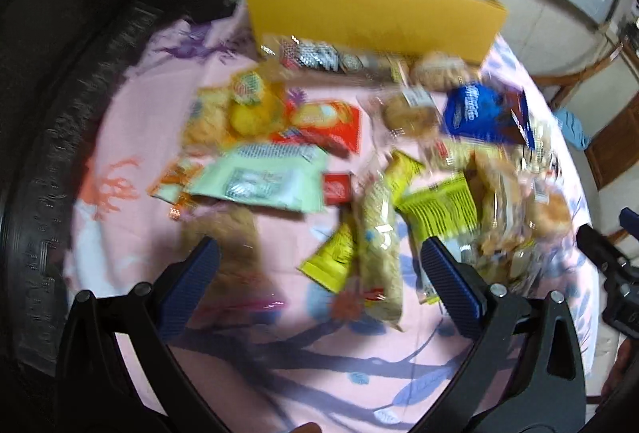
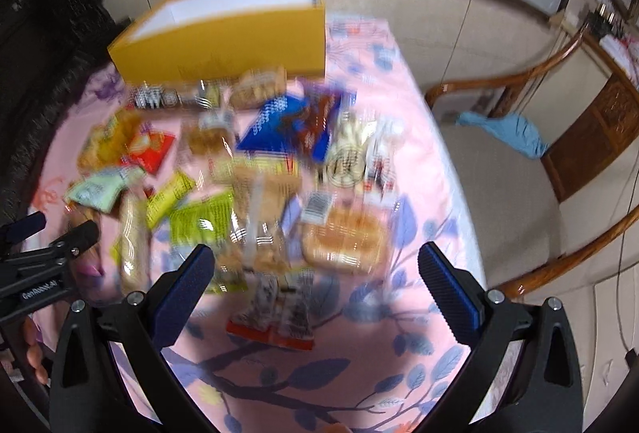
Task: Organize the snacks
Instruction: 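Grasp the clear rice-grain bag with left tool while right tool grasps the printed wrapper pack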
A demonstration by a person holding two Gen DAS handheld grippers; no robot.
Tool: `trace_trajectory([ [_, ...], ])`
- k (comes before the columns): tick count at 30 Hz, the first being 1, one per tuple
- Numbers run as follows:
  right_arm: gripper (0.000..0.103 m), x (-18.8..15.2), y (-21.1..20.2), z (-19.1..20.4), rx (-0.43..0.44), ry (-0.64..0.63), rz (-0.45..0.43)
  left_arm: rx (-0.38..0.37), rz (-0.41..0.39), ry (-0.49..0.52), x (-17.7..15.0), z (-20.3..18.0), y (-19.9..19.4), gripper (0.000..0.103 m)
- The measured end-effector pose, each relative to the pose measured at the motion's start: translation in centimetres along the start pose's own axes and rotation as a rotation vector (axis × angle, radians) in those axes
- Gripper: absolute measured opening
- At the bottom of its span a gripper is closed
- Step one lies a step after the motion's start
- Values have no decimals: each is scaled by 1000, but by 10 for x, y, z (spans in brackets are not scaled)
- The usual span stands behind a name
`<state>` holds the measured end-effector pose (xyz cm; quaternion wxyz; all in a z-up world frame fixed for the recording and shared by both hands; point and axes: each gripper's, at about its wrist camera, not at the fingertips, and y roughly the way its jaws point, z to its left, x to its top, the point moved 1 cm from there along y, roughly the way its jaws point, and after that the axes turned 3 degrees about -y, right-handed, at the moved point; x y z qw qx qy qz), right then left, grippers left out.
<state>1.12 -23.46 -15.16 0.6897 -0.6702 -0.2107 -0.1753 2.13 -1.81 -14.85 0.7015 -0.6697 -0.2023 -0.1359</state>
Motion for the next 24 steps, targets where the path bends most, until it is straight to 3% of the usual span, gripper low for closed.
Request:
trace_trajectory([
  [4,102,-21,35,4,-2,21,78,1,-4,49,-7,-16,20,101],
  [9,102,-33,70,9,9,71,182,1,16,38,-3,-15,36,101],
  [11,93,-36,79,9,37,92,207,-6,18,38,-4,-14,37,101],
  [14,70,-37,77,7,37,90,152,-16,17,37,-3,-11,37,101],
  [16,44,-35,76,3,12,92,137,-32,16,21,-2,-10,34,101],
  [24,38,-35,74,-2,46,95,140,-87,22,18,-7,-22,34,101],
])
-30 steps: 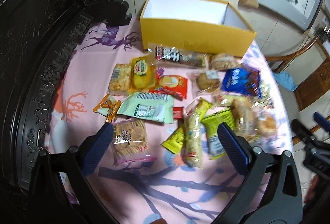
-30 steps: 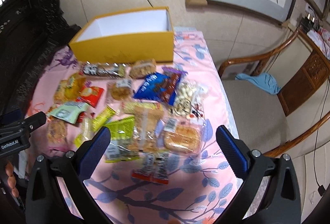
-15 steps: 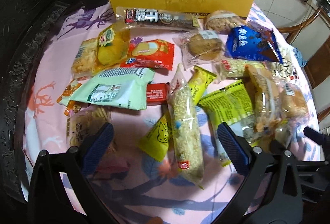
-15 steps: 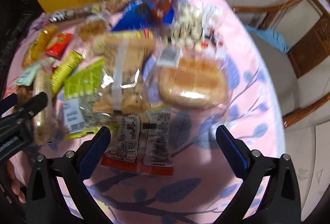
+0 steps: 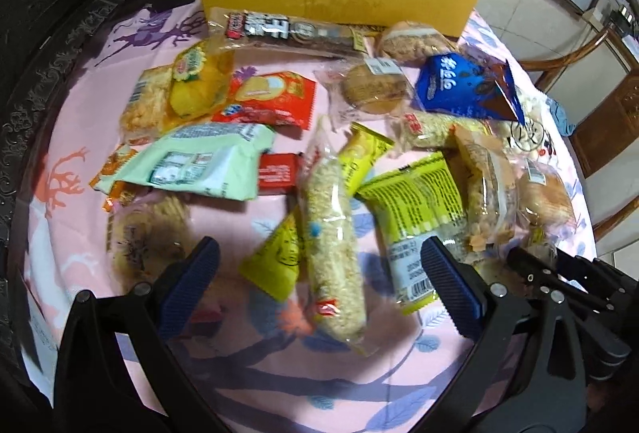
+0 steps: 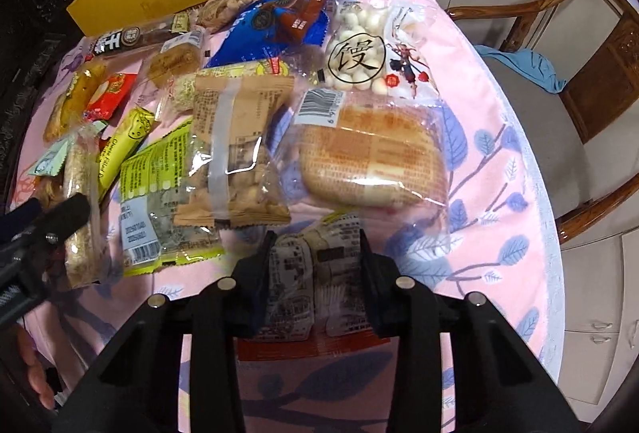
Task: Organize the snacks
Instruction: 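Grasp the clear rice-grain bag with left tool while right tool grasps the printed wrapper pack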
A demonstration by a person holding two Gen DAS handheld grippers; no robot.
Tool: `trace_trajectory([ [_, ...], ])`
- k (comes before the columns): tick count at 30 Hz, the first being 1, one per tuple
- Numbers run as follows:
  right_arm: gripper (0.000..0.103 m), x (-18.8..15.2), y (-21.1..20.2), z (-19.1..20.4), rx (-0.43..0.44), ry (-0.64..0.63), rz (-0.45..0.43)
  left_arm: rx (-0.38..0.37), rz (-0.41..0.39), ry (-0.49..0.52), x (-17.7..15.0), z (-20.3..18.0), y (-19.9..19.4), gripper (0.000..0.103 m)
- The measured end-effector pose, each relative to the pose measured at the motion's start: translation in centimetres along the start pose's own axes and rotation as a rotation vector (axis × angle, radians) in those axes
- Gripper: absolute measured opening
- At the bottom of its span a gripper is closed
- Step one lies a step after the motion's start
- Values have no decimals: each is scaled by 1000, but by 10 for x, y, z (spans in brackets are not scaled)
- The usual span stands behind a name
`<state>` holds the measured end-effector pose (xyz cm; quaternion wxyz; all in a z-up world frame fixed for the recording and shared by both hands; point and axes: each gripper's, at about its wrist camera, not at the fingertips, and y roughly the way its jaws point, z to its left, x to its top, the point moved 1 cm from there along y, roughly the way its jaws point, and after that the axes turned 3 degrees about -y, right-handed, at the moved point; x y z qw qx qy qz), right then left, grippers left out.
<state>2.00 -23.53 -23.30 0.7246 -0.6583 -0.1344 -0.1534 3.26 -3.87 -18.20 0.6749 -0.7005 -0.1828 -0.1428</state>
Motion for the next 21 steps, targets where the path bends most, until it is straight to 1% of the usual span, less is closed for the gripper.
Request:
trace_trajectory([
  [1,38,0,-7,-2,7,1,1,1,3,1,-1,-2,3,99],
  [2,38,1,-6,-2,10,2,0,1,6,0,-1,-3,6,83],
  [3,38,-2,-7,-3,16,6,0,-6,22,-2,-1,-4,11,59],
  [4,38,-2,-7,-2,18,10,0,3,48,-3,-1,-4,16,53],
  [5,38,-3,-9,-4,20,16,1,21,31,2,-1,-4,16,50],
  [7,38,-5,-9,-10,25,29,5,35,26,4,0,-2,17,44],
  [8,38,-5,-10,-12,26,37,5,48,21,6,1,-2,17,38],
  [9,38,-4,-11,-13,26,42,4,54,16,8,1,-1,17,27],
  [10,38,-3,-11,-13,27,43,2,66,5,8,1,0,16,24],
  [14,38,0,-15,-8,31,26,-16,16,-2,-10,0,9,13,24],
  [21,38,3,-28,0,44,5,-56,-37,-60,-61,6,25,-13,24],
])
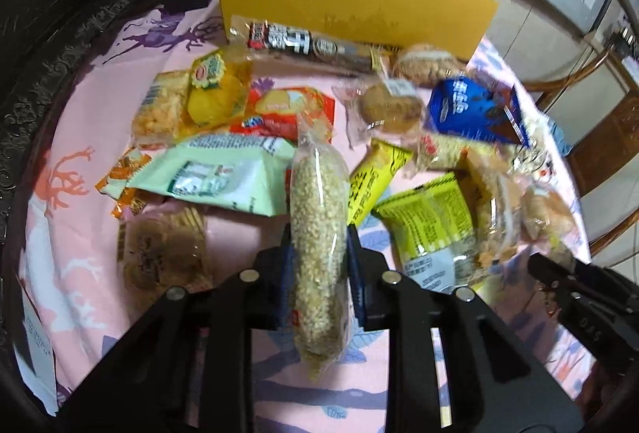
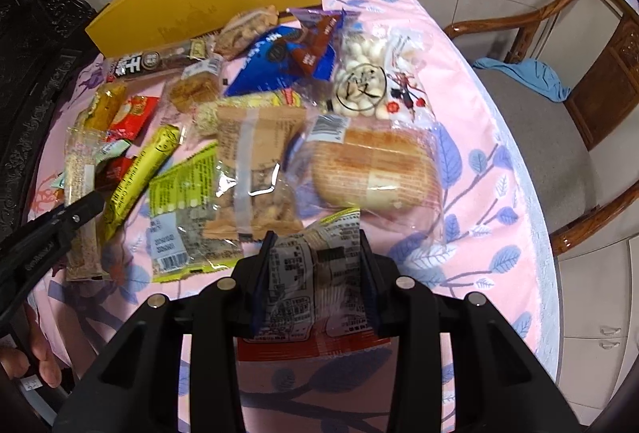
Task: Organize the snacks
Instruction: 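Grasp the clear rice-grain bag with left tool while right tool grasps the printed wrapper pack, then carry both packs into the yellow box and open both tools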
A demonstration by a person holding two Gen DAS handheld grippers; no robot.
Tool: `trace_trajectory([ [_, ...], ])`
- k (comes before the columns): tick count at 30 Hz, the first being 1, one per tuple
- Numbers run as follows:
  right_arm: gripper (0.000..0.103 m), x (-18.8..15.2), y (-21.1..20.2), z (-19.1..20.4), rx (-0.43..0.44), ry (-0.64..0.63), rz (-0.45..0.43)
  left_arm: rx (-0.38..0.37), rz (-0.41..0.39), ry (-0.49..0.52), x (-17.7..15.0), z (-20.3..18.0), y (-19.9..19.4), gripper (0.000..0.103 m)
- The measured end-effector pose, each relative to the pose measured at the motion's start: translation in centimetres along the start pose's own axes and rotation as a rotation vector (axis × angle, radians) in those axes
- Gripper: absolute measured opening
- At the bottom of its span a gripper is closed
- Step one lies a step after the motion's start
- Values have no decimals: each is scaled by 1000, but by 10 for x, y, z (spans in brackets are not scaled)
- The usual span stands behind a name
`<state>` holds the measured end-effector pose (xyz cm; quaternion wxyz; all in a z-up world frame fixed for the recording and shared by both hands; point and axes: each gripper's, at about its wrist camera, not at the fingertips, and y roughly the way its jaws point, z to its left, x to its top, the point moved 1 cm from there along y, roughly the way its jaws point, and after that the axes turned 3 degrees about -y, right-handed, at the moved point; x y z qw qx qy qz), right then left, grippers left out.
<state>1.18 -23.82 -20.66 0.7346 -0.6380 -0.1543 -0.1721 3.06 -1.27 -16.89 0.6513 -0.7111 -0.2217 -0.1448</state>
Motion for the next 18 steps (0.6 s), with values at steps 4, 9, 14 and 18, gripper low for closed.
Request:
trace_trajectory([
  [4,38,4,-7,4,24,4,-11,-19,-8,-21,5,2,-11,24],
  [9,38,12,-36,12,79,-16,-65,-50,-25,-43,9,0,-25,24],
  [14,38,30,-64,25,112,-53,-132,-89,-48,-78,18,3,-40,24],
  [18,38,48,-75,38,131,-96,-165,-122,-54,-119,30,13,-51,24],
])
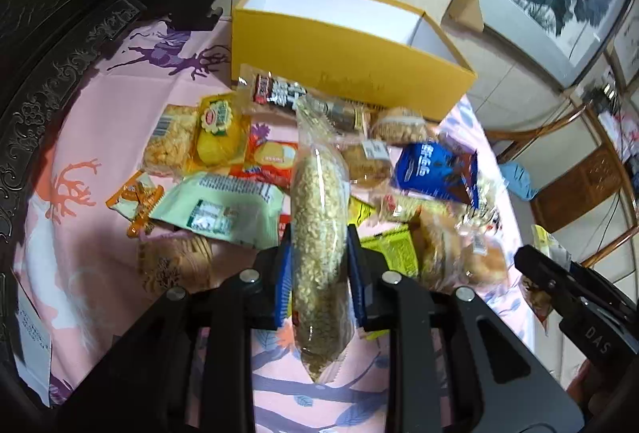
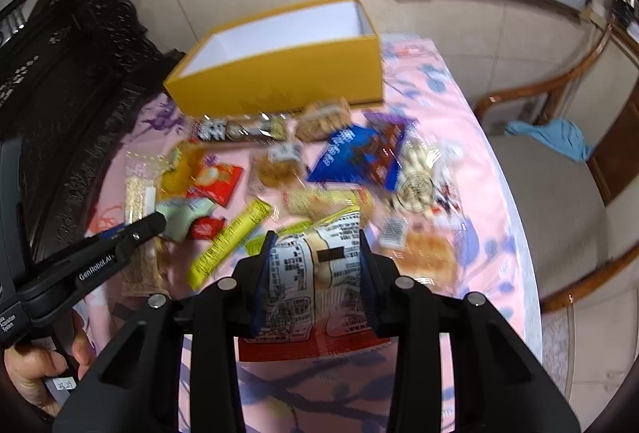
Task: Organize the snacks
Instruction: 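Carry both packs into the yellow box and open both tools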
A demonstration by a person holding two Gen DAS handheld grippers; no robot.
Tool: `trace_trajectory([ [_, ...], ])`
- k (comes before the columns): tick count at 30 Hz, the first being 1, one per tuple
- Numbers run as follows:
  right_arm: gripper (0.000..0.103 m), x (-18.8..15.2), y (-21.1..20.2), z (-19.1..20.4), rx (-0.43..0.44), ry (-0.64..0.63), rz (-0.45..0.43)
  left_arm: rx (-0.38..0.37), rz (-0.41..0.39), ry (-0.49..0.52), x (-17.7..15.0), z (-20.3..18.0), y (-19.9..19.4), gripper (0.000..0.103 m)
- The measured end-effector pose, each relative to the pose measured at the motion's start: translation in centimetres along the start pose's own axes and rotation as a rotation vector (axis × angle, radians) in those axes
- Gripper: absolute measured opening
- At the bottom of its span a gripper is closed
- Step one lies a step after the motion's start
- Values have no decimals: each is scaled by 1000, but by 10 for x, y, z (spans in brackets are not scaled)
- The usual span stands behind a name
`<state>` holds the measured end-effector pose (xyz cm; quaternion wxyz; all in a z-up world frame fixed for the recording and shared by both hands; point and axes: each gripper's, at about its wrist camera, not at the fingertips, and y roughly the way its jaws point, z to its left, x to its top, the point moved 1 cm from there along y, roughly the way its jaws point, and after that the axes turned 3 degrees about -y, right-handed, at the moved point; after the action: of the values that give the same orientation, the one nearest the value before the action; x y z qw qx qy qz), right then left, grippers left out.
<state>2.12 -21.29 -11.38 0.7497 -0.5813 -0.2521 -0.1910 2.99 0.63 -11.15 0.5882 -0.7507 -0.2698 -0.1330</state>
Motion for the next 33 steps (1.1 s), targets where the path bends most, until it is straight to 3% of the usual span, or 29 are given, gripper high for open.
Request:
trace_trajectory([
  [12,38,41,11,17,57,-60,-30,-33,-10,-36,39,3,-8,24],
  [18,38,120,37,19,71,-76,-76,-33,-57,-16,109,-26,7,24],
  [26,38,230,95,22,13,-75,-81,52,-69,-11,223,-50,59,24],
  [33,40,265,124,17,-3,-88,-82,79,-33,5,271,-42,92,28],
])
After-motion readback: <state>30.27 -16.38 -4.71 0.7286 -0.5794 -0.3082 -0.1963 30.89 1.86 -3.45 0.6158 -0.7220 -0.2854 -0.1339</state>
